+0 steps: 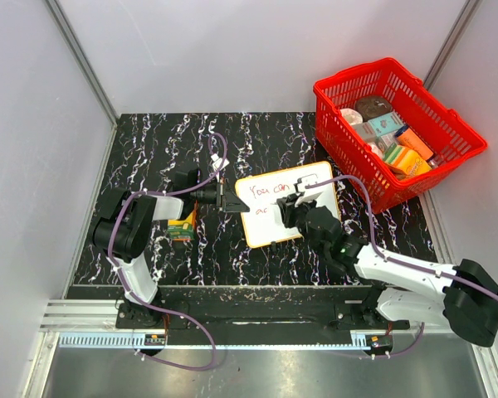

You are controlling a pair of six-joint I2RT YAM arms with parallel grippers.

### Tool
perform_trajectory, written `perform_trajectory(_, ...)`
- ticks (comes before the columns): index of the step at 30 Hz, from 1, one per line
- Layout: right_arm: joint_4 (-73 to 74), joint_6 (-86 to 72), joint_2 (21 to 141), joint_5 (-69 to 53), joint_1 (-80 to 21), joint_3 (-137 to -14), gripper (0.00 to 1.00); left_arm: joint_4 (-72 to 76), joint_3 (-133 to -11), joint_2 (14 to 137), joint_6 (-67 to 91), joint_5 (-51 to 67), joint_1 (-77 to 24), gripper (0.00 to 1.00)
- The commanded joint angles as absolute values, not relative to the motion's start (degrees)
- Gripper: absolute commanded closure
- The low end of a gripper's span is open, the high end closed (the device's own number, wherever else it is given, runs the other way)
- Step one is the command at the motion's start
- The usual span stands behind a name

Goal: Write a sentence on the whiteboard

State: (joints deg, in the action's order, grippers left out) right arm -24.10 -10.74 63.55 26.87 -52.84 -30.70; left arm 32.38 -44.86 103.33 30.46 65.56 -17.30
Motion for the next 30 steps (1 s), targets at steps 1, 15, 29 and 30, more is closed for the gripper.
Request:
perform_trajectory(1,-26.37,-9.67,65.21,29.00,-52.65,-34.01,1.00,32.34,-45.88,100.90,29.27,67.68,-17.75,1.00)
perform_trajectory(15,-27.42,-10.20,67.94,29.71,-52.65,-35.42,1.00,32.34,-45.97,101.07,29.18,67.76,-17.84,1.00)
perform_trajectory(29,-24.70,-11.87,68.91,28.92,-52.65,-34.89,1.00,32.17,-45.88,100.63,29.00,67.76,-17.84,1.00)
perform_trajectory(30,-24.52,-11.78,68.47,28.74,-52.56,-34.63,1.00,32.25,-45.88,100.63,29.00,67.85,-17.84,1.00)
